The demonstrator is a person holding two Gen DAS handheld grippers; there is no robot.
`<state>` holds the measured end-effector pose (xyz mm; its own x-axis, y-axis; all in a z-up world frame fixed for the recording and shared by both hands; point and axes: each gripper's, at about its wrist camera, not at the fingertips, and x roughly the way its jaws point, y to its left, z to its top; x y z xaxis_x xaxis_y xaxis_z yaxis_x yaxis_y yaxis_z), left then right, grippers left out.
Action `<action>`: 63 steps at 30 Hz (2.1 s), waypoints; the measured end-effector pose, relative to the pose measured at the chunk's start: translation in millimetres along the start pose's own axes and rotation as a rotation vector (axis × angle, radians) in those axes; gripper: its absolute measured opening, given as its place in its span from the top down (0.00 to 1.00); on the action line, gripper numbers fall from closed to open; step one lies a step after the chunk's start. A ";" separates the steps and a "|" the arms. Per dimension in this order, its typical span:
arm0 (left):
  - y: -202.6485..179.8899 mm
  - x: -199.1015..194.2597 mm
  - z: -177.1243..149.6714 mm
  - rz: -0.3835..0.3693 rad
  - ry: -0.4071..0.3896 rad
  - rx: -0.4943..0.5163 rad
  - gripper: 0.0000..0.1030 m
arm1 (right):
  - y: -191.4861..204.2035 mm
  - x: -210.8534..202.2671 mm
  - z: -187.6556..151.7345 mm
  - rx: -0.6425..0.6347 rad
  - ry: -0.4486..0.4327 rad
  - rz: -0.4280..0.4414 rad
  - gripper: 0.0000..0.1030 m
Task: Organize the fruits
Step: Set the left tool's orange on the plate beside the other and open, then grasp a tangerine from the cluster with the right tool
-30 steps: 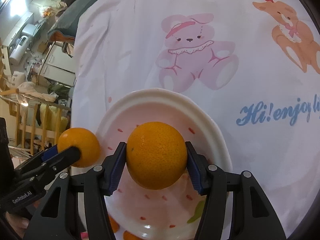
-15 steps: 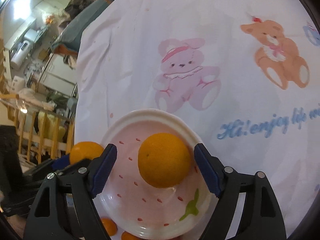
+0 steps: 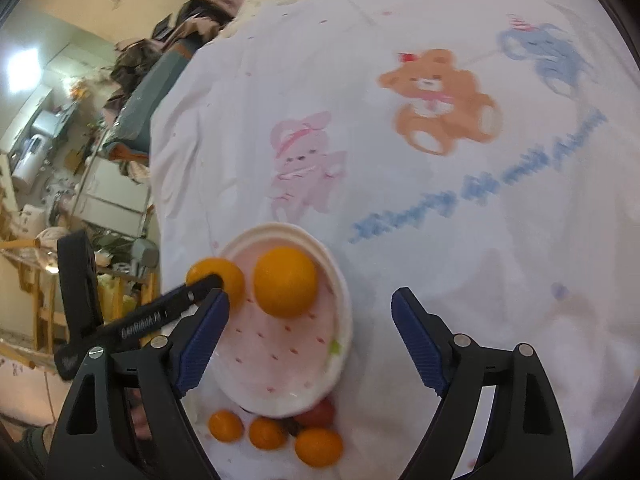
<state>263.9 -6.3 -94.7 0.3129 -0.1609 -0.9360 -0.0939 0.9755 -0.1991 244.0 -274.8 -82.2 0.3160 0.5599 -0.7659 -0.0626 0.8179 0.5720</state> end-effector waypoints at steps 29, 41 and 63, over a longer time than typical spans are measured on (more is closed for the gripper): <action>-20.8 -24.8 -6.8 0.028 -0.099 0.106 0.07 | -7.9 -31.7 -26.1 0.087 -0.037 0.033 0.17; -13.4 -105.2 -49.0 0.068 -0.212 0.099 0.07 | 19.0 -54.9 -42.5 0.031 -0.062 0.063 0.17; 18.0 -133.6 -130.6 0.095 -0.272 0.049 0.07 | 24.0 -51.2 -111.7 -0.025 -0.018 -0.032 0.17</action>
<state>97.0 13.1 -11.1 0.5471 -0.0286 -0.8366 -0.0916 0.9914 -0.0938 120.6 -269.0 -62.1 0.3356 0.5310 -0.7781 -0.0758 0.8385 0.5396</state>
